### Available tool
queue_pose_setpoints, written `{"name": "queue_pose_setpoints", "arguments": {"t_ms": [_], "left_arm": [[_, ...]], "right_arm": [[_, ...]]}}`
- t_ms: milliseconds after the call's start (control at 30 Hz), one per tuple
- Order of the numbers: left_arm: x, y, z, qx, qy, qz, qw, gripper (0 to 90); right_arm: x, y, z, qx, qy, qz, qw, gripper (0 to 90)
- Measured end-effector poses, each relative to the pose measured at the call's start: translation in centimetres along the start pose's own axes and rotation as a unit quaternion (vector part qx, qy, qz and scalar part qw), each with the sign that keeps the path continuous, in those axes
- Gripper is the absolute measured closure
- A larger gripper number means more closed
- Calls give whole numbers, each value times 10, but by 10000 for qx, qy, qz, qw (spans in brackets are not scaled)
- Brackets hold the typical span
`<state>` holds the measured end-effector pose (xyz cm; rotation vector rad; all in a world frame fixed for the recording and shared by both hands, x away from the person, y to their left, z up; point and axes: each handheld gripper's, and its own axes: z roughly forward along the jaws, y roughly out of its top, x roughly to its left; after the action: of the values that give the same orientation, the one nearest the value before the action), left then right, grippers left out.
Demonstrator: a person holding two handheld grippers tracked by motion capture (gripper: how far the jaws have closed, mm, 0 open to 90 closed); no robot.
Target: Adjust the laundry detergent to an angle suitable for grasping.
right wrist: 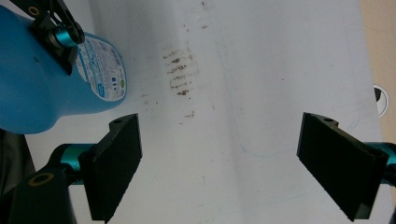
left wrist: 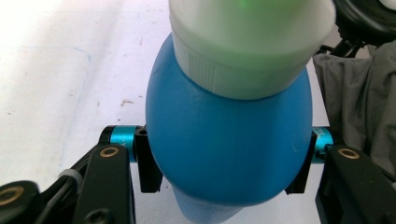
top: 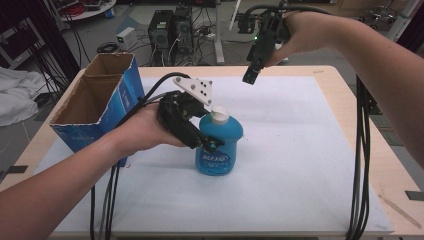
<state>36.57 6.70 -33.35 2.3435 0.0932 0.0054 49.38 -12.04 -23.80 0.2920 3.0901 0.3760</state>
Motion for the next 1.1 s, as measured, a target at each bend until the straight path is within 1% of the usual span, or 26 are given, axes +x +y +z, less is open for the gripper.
{"name": "queue_pose_setpoints", "arguments": {"t_ms": [33, 67, 133, 167, 200, 233, 300, 333, 367, 433, 467, 533, 600, 633, 700, 767, 833, 867, 900, 933, 1000, 1033, 1100], "left_arm": [[0, -1, 0, -41, -6, 33, 10000, 446], [1, -2, -1, -51, -20, 12, 10000, 445], [1, -3, -1, -47, -23, 2, 10000, 443], [2, -4, -2, 1, -29, 42, 10000, 441], [1, -5, -2, -25, -28, -21, 10000, 439], [2, -6, -3, 40, -13, 5, 10000, 437], [0, -7, -4, 24, -5, -58, 10000, 435], [1, -7, -5, 98, 27, 28, 9999, 434], [1, -7, -5, 136, 25, -9, 9999, 432], [1, -7, -5, 141, 43, -23, 9999, 431], [0, -8, -5, 154, 41, -62, 9999, 431], [0, -7, -5, 178, 68, -25, 9998, 429], [0, -7, -5, 205, 92, -59, 9997, 425], [-1, -7, -4, 225, 132, -52, 9996, 422], [-3, -7, -3, 379, 222, -39, 9990, 387], [-4, -7, -2, 442, 227, -119, 9987, 349], [-5, -7, -4, 456, 299, -157, 9984, 303], [-6, -7, -6, 467, 337, -206, 9981, 297], [-7, -6, -9, 514, 426, -224, 9975, 273], [-8, -6, -12, 573, 467, -281, 9969, 243], [-11, -4, -21, 617, 600, -336, 9957, 239], [-12, -3, -27, 645, 723, -322, 9948, 239], [-13, -2, -38, 659, 855, -439, 9932, 207]], "right_arm": [[0, 0, 0, -2, 1, -1, 10000, 135], [0, 0, 0, -6, 1, -3, 10000, 135], [-1, 0, 1, -10, 5, -22, 10000, 135], [-1, 0, 1, -9, 14, -30, 10000, 135], [-1, 1, 1, -7, 8, -32, 10000, 135], [0, 1, 1, -12, 16, -23, 10000, 135], [-1, 1, 1, -19, 17, -21, 10000, 135], [0, 1, 1, -33, 35, 17, 10000, 135], [-1, 1, 1, -33, 31, -3, 10000, 135], [-1, 1, 2, -13, 42, -1, 10000, 135], [-1, 1, 2, -18, 43, -5, 10000, 135], [-1, 2, 2, -5, 41, -21, 10000, 135], [-1, 2, 2, -9, 53, -10, 10000, 135], [-1, 2, 2, -3, 52, 1, 10000, 135], [-1, 2, 2, -12, 48, -15, 10000, 135], [-2, 1, 2, -21, 41, -6, 10000, 135], [-2, 1, 2, -12, 53, 0, 10000, 135], [-2, 1, 2, -6, 47, -3, 10000, 135], [-2, 1, 2, -14, 46, -18, 10000, 135], [-2, 0, 2, -36, 42, -4, 10000, 135], [-3, 0, 1, -32, 38, -13, 10000, 135], [-4, -1, 1, -38, 43, 9, 10000, 135], [-4, -2, 1, -43, 35, 13, 10000, 135]]}}
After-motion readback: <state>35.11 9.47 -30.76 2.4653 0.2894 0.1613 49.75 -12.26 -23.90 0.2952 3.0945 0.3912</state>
